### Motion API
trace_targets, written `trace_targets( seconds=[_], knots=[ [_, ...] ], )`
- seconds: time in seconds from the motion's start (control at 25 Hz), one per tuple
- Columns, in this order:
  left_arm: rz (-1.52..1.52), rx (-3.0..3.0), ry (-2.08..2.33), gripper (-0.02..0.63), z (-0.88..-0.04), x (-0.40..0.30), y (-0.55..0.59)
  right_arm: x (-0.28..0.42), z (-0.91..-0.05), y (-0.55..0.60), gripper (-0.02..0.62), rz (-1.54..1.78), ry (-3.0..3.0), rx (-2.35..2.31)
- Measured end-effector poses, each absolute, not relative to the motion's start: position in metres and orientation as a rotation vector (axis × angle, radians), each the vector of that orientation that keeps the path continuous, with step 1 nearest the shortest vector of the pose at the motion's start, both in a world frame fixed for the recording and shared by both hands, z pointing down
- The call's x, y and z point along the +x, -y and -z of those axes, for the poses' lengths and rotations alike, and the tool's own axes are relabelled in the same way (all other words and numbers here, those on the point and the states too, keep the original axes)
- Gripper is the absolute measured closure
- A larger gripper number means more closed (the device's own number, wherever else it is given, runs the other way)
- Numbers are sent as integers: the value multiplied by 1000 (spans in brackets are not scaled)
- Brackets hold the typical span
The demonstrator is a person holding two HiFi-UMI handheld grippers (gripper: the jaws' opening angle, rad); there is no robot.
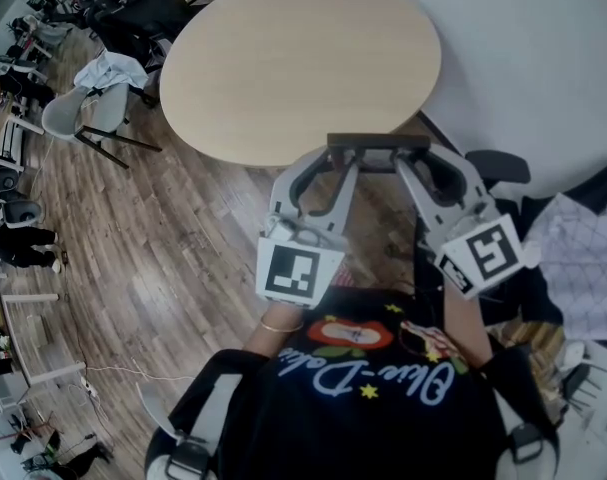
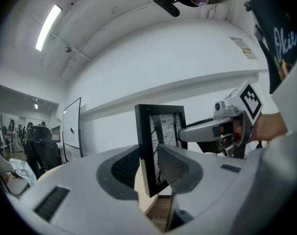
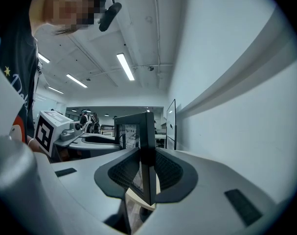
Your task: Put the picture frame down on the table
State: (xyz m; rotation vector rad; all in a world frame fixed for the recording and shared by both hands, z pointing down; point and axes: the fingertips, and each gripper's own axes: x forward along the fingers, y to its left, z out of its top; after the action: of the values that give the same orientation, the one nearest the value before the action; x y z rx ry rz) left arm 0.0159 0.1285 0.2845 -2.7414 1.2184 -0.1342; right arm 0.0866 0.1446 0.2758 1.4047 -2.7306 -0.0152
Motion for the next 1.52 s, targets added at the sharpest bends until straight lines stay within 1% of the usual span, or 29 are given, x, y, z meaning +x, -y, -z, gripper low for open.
trace_targets(
  seconds=[0.44,1.12,1.36,1.52],
  knots=[
    [124,-2751,-1229,509,-278,-39,-72,32,-269,-88,526,15,2711,1376],
    [111,-2760,-1208,509,-283,-47,-59,23,-272,-76,526,24,2678,1380],
    [122,-2762,-1207,509,-290,-77,-26,-7,-280,-44,526,26,2673,1367],
    [121,-2772,-1187,509,-291,-76,-20,-6,-282,-39,526,20,2665,1386]
  ],
)
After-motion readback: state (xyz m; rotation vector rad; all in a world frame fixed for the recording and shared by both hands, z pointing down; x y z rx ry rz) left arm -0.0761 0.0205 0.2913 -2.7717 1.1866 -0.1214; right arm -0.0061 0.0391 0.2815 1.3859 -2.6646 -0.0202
